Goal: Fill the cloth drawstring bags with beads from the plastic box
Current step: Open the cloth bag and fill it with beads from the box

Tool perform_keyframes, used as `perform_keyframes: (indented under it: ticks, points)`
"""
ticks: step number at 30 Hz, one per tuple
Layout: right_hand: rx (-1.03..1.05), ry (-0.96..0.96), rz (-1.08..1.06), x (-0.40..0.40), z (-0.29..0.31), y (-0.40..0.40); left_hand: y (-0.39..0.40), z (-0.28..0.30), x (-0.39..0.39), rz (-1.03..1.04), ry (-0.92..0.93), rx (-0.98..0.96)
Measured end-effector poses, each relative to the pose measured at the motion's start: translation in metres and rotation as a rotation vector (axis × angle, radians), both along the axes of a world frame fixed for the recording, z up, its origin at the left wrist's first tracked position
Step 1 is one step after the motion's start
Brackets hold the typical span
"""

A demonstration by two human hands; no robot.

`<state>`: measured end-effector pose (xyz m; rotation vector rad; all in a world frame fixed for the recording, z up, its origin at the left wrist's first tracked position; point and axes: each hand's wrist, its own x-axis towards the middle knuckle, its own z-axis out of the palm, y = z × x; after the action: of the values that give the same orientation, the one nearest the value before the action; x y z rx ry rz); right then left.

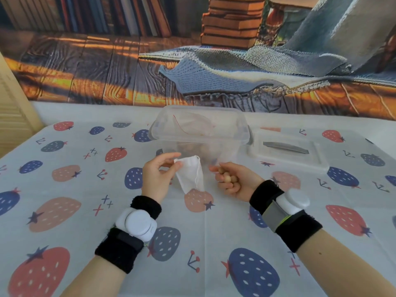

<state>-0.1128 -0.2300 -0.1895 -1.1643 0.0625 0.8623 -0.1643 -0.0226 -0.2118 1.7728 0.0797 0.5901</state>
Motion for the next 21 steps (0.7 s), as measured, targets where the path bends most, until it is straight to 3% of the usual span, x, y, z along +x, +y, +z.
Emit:
perform_keyframes:
  ticks: [6,11,16,21]
  points:
    - [0.146,-0.025,-0.141,0.0,-0.022,0.0,-0.006,-0.012,0.007,-0.043,0.066,0.085]
    - [0.067,-0.242,-0.149,-0.006,-0.025,0.004,-0.004,-0.016,0.008,-0.035,0.029,0.074]
    - [-0.111,-0.651,-0.291,-0.013,-0.025,0.01,-0.009,-0.011,0.004,0.008,-0.069,0.054]
    - [-0.162,-1.051,-0.447,-0.018,-0.027,0.015,-0.012,-0.006,-0.001,0.05,-0.292,0.082]
